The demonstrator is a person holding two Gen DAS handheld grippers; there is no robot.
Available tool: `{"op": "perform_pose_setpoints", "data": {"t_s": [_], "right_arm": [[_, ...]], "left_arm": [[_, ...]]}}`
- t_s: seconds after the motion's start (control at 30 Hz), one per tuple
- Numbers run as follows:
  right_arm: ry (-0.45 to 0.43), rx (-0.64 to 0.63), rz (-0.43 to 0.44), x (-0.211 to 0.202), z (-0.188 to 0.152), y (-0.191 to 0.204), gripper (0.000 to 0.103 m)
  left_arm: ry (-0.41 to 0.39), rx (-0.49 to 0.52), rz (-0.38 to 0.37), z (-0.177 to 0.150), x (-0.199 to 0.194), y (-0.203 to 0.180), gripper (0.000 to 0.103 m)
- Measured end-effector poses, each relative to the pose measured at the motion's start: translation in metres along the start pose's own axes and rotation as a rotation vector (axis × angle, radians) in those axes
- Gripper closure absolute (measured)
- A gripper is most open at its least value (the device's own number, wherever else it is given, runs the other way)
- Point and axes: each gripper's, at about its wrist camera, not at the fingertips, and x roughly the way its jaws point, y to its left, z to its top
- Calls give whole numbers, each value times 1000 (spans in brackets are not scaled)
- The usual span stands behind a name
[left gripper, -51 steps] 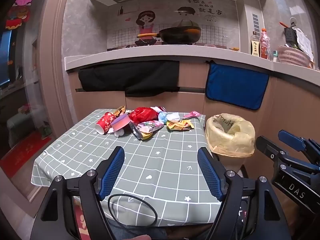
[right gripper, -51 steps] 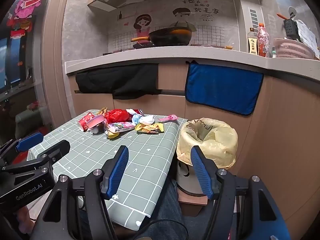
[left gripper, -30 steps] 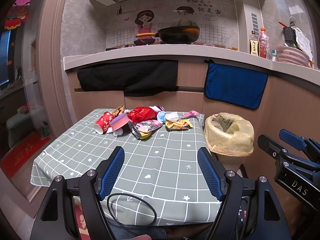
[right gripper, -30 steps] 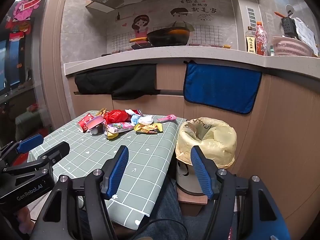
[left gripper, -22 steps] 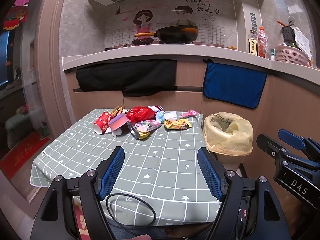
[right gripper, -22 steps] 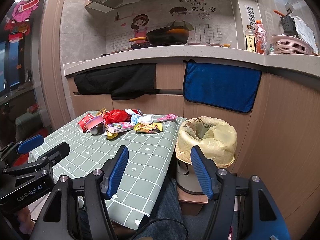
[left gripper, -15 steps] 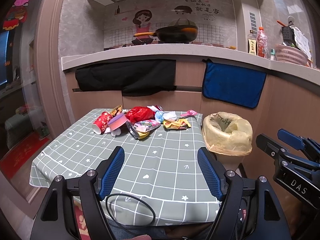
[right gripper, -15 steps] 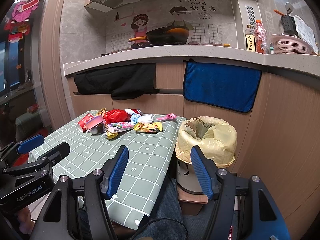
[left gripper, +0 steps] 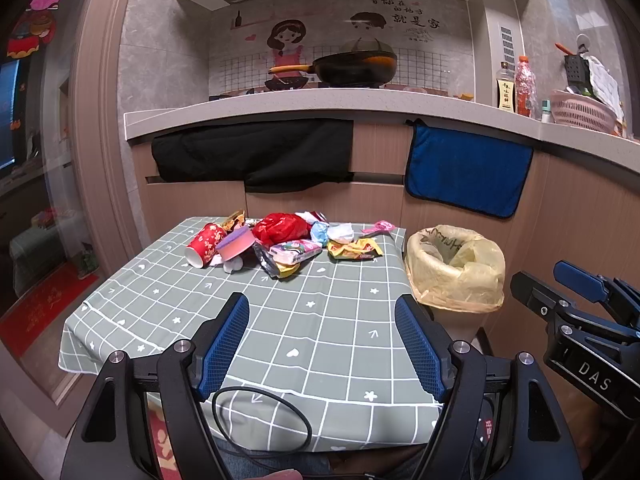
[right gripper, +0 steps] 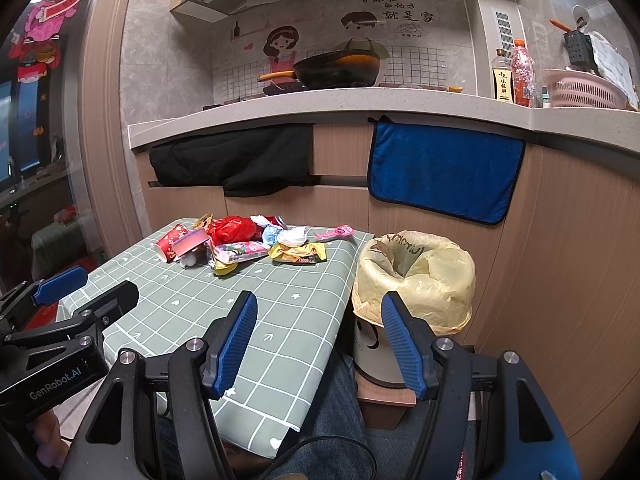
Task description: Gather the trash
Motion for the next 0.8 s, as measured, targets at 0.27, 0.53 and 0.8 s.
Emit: {"op": "perform_pose_setpoints", "data": {"t_s": [0.27, 0.53, 0.8], "right_arm": [[0, 0, 1, -2, 1, 0, 41], [-3, -1, -3, -3, 2, 0, 41], [-3, 2, -3, -4, 2, -1, 41]], "left_arm": [[0, 0, -1, 0, 0, 0, 27], [2, 0, -2, -1, 0, -1, 28], [2, -1, -2, -2, 0, -1, 27]]}}
